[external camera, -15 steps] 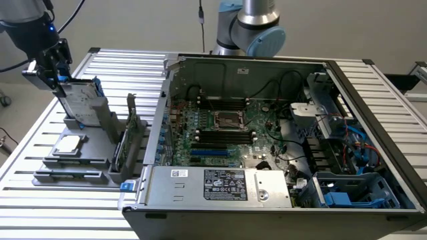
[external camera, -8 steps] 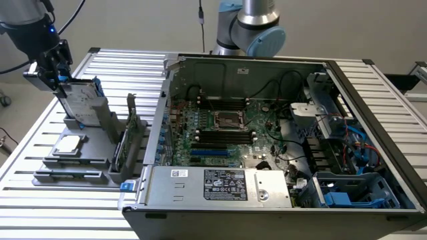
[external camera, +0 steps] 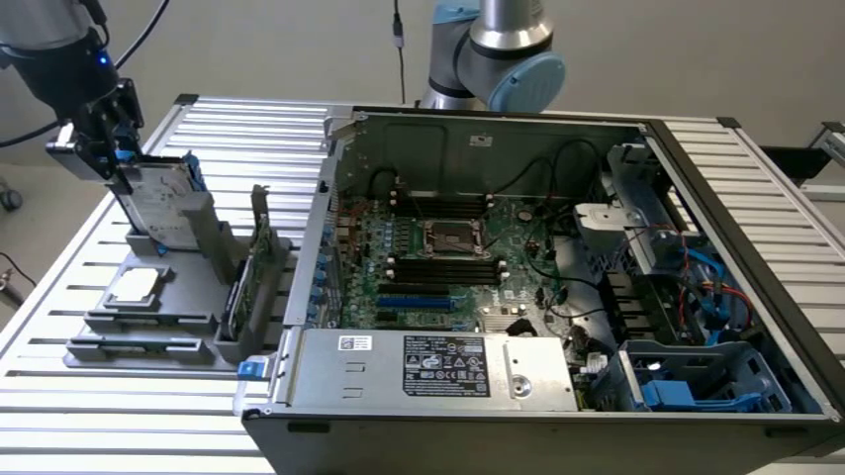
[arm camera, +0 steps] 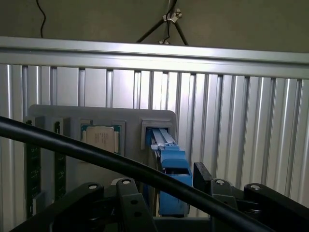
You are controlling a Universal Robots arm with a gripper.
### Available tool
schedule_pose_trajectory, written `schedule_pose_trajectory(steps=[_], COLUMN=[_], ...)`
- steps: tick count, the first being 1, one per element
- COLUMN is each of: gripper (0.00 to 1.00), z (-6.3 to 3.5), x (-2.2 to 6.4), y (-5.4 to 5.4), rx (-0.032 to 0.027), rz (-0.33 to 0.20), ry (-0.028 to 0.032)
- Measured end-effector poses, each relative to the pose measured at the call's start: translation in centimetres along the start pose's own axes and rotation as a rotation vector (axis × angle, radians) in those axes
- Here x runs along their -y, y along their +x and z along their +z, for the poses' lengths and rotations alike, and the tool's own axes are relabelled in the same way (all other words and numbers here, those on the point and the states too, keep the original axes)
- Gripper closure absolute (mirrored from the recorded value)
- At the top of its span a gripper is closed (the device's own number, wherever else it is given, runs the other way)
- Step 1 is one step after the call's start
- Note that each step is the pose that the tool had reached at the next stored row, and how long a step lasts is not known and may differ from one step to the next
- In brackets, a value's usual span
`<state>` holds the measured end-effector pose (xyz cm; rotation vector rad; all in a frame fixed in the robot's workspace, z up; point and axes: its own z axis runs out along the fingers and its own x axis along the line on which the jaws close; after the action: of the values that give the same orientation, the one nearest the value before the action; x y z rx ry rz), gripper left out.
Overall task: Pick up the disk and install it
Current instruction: 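Pick up the disk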
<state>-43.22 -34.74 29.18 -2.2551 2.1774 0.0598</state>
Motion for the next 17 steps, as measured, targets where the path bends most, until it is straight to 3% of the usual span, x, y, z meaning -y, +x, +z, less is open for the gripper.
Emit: schedule_pose_trajectory(steps=[12,14,15,17], gripper=[0.46,0.48,0.55,0.55], z=[0.19,0.2,0.2,0.2], x=[0.0,0.0,0.01,0.01], y=[0.0,0.0,0.0,0.0], rx=[0.0003,0.0005,0.0005,0.0005], rz=[0.0,0.0,0.0,0.0], ry=[0.0013,0.0014,0.0014,0.0014])
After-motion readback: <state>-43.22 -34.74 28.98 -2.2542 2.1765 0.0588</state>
